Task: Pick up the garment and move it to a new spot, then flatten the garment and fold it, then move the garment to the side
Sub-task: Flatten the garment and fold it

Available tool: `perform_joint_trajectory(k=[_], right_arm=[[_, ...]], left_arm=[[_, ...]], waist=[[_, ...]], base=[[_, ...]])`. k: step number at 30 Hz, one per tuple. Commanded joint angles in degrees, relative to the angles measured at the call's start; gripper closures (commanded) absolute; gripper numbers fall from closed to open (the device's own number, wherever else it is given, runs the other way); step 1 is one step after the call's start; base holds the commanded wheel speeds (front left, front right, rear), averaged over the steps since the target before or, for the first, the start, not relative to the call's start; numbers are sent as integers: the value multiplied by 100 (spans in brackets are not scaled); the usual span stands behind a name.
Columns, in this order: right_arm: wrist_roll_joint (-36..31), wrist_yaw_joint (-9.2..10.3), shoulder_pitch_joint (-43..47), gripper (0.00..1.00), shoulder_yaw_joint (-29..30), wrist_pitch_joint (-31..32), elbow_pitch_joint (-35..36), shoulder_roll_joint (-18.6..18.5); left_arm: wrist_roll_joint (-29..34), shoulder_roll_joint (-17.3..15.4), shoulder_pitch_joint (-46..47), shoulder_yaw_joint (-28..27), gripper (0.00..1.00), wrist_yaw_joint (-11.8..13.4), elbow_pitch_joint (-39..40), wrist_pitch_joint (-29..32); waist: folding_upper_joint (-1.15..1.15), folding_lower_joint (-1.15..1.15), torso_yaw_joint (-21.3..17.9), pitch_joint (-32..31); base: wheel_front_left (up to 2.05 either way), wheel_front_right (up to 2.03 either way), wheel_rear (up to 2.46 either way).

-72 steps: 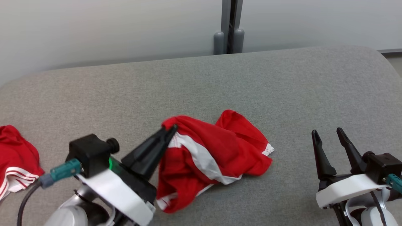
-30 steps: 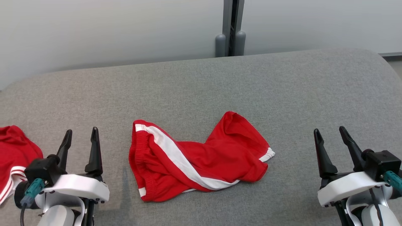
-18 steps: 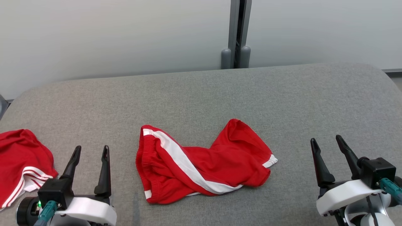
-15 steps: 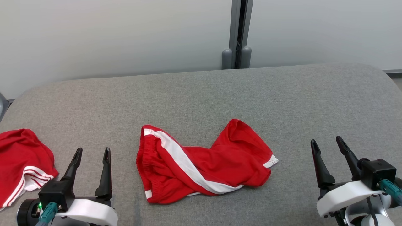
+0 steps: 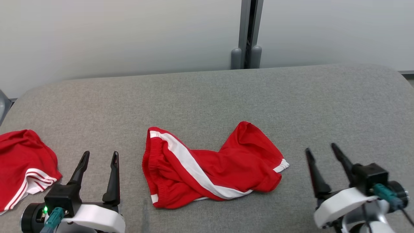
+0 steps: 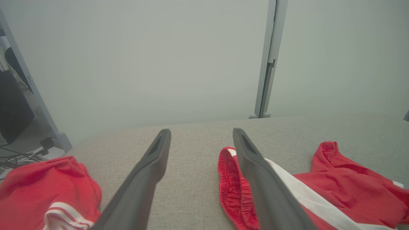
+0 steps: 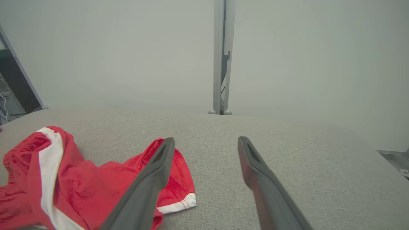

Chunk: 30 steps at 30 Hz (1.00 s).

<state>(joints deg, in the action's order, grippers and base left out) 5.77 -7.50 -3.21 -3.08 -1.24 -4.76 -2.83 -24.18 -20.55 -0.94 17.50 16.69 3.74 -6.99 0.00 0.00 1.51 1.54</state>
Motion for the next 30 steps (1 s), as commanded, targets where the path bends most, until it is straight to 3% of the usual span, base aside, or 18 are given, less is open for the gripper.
perform_joint_trajectory(k=[1,9,16,18,19,20,25,30], right_arm=[[-46,2,-37,0,-59,37,-25,-22],[118,2,177,0,-999,173,-603,-49],[209,2,-55,2,-1042,-4,-1420,-33],[225,2,-170,52,-1056,-53,-1580,-30],[242,2,-224,82,-1064,-65,-1642,-28],[253,2,-292,100,-1077,-105,-1699,-27],[289,2,-549,100,-1069,-329,-1636,-24],[161,2,-783,100,-862,-370,-1055,-181]], left_arm=[[23,-27,57,-5,0,18,22,25],[10,66,186,89,0,17,-12,12],[-49,167,329,176,0,-48,-174,-64],[-49,182,370,185,0,-63,-205,-76],[-52,189,390,191,0,-70,-221,-79],[-60,193,404,193,0,-77,-234,-93],[-72,210,479,205,0,-90,-314,-145],[-107,235,550,207,0,-116,-369,-212]], waist=[[0,0,26,23],[0,0,273,206],[0,0,447,369],[0,0,456,407],[0,0,456,422],[0,0,454,440],[0,0,413,497],[0,0,350,545]], base=[[0,0,0],[0,0,0],[0,0,0],[0,0,0],[0,0,0],[0,0,0],[0,0,0],[0,0,0]])
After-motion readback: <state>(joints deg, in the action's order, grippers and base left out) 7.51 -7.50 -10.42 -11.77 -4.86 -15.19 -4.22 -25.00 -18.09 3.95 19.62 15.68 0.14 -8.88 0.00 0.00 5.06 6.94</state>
